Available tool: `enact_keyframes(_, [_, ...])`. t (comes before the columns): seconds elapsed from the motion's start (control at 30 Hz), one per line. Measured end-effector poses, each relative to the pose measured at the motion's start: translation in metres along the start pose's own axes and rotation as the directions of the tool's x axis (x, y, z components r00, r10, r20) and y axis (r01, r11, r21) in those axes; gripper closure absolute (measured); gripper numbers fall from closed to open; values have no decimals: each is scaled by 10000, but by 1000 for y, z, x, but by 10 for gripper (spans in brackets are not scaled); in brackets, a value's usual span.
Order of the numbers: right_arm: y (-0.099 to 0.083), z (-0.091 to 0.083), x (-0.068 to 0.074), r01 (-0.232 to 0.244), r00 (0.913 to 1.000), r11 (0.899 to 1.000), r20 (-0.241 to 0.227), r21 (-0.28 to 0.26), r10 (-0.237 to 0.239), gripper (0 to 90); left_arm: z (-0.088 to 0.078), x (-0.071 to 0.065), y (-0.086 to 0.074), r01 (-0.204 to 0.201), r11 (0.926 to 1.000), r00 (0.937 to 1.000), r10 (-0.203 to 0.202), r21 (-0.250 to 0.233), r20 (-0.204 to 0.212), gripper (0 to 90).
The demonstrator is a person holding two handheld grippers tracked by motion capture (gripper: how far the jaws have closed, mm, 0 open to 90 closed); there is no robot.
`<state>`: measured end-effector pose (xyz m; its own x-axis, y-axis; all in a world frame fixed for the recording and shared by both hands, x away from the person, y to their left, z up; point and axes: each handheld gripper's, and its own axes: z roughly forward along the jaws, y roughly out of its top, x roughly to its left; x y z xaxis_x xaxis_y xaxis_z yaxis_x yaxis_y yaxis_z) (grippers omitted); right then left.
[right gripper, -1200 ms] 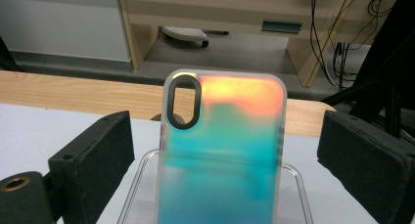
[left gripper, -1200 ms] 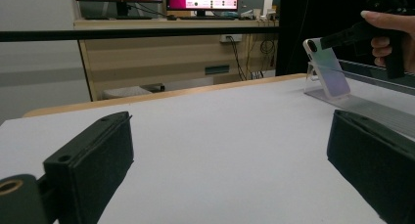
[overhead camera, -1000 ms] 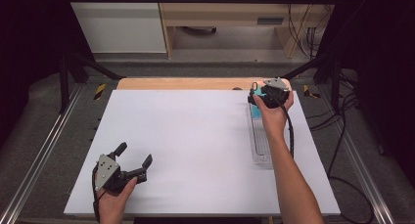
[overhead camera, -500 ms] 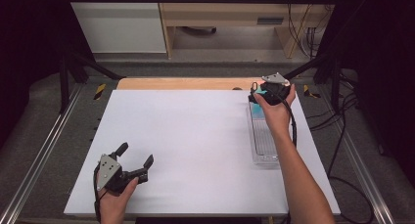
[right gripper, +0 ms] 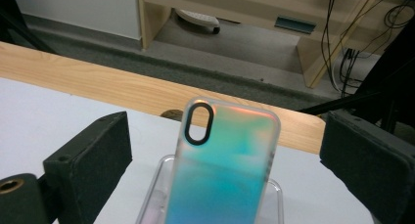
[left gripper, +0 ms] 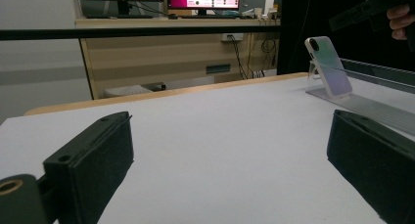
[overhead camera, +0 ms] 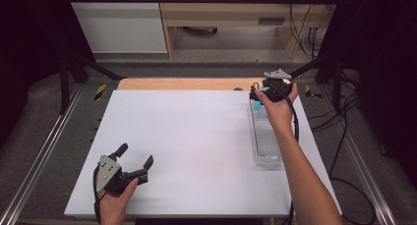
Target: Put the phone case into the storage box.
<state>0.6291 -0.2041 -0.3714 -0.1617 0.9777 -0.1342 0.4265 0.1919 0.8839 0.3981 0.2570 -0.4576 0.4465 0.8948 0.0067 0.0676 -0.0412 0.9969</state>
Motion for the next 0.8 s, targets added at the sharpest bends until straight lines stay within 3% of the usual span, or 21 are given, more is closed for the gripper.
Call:
enact_keyframes(0.27, [6, -8, 1, -566, 9972, 9982, -489, -176, 557, 51, -1, 0, 1, -28, 10000, 10000, 28, -29, -34, 30])
enact_keyframes(0.8, [14, -33, 6, -774, 9921, 9951, -1032, -617, 708, 49, -1, 0, 0, -99, 9999, 9999, 99, 24, -21, 30])
